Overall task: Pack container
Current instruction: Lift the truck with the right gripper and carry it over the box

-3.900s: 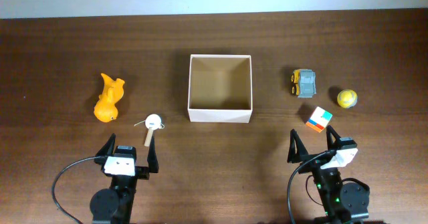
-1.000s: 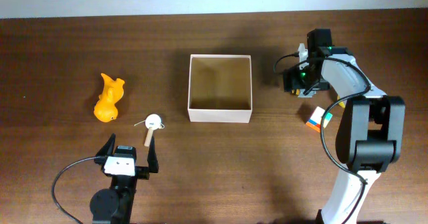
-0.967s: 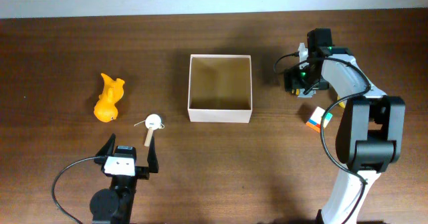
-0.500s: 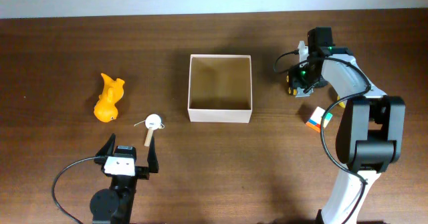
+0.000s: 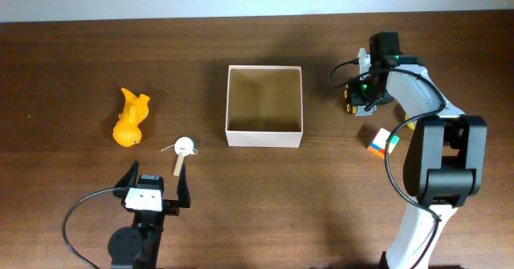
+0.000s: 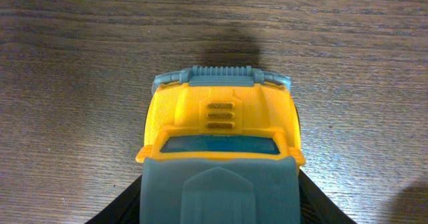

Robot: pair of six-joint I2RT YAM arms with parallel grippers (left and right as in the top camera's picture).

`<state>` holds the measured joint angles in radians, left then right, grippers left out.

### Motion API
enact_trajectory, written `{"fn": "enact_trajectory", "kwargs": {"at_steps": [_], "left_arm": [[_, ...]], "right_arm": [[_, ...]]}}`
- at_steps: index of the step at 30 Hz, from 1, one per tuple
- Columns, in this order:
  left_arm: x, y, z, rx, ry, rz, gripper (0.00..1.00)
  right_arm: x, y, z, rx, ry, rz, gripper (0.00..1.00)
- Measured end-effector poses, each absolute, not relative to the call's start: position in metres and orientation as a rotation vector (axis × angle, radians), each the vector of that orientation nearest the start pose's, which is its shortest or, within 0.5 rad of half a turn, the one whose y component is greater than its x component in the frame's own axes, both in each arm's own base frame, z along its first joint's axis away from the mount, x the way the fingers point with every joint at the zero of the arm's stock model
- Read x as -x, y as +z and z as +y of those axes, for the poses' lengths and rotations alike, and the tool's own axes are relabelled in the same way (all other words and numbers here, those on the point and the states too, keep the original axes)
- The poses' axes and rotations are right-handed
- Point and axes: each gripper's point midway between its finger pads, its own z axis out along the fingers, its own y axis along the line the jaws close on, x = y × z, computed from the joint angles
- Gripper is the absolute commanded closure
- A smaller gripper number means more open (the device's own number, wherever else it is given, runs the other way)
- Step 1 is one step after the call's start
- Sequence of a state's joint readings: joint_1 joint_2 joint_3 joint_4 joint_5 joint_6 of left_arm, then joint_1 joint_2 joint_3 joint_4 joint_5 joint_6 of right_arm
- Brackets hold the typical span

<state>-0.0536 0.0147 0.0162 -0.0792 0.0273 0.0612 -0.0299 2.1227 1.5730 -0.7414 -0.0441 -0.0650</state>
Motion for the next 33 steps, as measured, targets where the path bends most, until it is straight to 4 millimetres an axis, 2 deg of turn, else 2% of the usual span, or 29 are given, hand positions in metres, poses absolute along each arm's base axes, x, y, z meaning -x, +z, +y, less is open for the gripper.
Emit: {"fn": "enact_trajectory", "kwargs": {"at_steps": [7, 10, 16, 21, 27, 30, 33], "left_arm": [[-0.245, 0.159, -0.018, -0.115, -0.017, 1.644, 0.01], [-0.245, 0.159, -0.018, -0.115, -0.017, 1.644, 0.01], [-0.245, 0.159, -0.018, -0.115, -0.017, 1.644, 0.01], [-0.245, 0.159, -0.018, -0.115, -0.017, 1.644, 0.01], [-0.245, 0.159, -0.018, -0.115, -0.017, 1.644, 0.01], [-0.245, 0.159, -0.018, -0.115, -0.017, 1.644, 0.01], [-0.245, 0.159, -0.018, -0.115, -0.017, 1.644, 0.01]], "right_arm": [[-0.462, 0.028, -0.006, 0.059, 0.045, 2.886, 0.54], [-0.462, 0.037, -0.006, 0.059, 0.047, 2.900, 0.54], [-0.470, 0.074, -0.003, 0.067, 0.080, 2.891, 0.54], [-0.478, 0.110, 0.011, 0.084, 0.195, 2.856, 0.54], [-0.481, 0.145, 0.037, 0.138, 0.355, 2.806, 0.54], [-0.477, 0.162, 0.063, 0.222, 0.479, 2.776, 0.53], [-0.472, 0.181, 0.097, 0.344, 0.621, 2.722, 0.54]]}}
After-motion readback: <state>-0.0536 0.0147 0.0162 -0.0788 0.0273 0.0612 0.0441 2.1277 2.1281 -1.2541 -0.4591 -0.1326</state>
